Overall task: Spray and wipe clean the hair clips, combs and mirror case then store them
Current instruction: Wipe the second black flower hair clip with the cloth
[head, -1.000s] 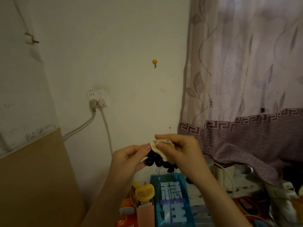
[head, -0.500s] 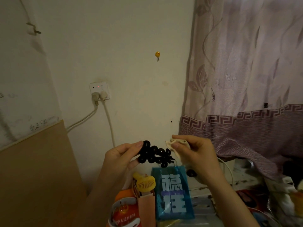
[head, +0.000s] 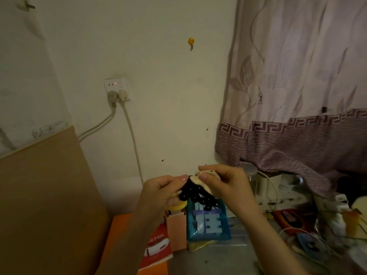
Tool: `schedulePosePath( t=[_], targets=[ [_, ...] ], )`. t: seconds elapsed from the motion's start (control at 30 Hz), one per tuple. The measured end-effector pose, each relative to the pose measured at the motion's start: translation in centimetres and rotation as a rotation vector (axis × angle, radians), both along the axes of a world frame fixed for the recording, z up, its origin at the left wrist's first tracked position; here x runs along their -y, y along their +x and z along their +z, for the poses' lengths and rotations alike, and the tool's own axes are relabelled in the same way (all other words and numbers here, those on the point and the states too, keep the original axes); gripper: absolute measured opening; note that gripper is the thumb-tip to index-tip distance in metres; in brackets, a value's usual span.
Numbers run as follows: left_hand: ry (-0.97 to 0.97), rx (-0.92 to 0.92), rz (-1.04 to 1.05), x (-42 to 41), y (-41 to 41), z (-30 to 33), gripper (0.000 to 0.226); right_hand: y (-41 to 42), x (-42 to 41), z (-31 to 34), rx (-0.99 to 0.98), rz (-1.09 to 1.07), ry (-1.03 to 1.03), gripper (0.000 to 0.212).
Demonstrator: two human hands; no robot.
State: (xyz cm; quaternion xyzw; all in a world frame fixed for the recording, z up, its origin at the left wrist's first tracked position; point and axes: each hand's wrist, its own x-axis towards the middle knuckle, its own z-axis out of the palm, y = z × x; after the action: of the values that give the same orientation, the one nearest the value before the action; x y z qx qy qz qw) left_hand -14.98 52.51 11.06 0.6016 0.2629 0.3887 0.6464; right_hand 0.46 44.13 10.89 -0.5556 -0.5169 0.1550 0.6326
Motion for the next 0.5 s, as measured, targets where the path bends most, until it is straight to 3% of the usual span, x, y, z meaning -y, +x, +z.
schedulePosePath(
  t=[0.33,0.5],
  targets=[
    [-0.066,0.032,-0.03,-0.18,-0.23,-0.03,0.022,0.41,0.22,0.36,-0.016,0.111,-0.083,0.012],
    [-0.047,0.067,-0.037,-0.1,-0.06,0.33,0.027,0.34,0.07,0.19,-0.183,0.095,0.032,0.015]
  ],
)
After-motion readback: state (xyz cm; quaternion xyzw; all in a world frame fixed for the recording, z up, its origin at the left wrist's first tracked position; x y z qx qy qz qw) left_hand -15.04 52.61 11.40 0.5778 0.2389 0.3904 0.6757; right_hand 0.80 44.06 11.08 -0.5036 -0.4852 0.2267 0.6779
